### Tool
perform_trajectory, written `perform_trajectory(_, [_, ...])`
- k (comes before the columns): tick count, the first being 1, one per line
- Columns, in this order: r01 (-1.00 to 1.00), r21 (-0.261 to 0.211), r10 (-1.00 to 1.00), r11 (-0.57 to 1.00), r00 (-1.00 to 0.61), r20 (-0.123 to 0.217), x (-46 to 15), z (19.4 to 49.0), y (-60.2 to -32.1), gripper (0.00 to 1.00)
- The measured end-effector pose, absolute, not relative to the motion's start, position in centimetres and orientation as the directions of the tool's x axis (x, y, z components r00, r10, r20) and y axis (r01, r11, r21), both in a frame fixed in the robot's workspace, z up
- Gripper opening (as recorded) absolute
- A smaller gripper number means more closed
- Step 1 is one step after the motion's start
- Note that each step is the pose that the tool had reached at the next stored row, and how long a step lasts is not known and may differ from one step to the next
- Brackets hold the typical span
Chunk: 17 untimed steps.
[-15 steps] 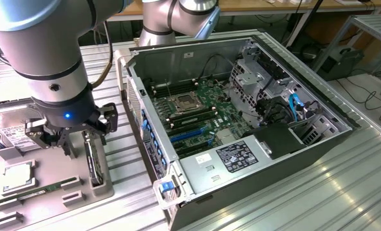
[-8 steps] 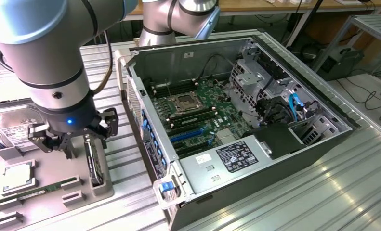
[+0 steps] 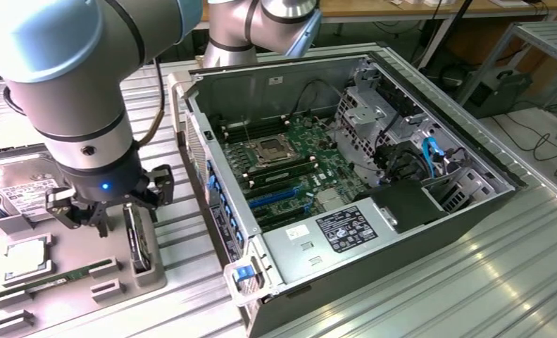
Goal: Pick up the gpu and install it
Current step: 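Pick up the gpu and move the gpu toward the slot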
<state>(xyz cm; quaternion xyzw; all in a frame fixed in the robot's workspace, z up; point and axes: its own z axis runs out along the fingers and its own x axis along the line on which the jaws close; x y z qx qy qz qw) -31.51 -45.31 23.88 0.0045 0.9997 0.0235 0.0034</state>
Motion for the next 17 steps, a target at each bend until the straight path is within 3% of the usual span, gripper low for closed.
perform_trajectory(10, [0.009,0.047,0.009,0.999,-1.0,-0.006,-31.5,22.4,-44.9,0.73])
perform_trajectory(12, [0.009,0.047,0.009,0.999,-1.0,-0.007,-31.5,22.3,-45.0,0.64])
perform_trajectory(14, [0.009,0.047,0.009,0.999,-1.0,-0.007,-31.5,22.2,-45.1,0.64])
perform_trajectory(15, [0.009,0.047,0.009,0.999,-1.0,-0.007,-31.5,22.2,-45.2,0.57])
perform_trajectory(17, [0.009,0.047,0.009,0.999,-1.0,-0.007,-31.5,22.1,-45.2,0.57])
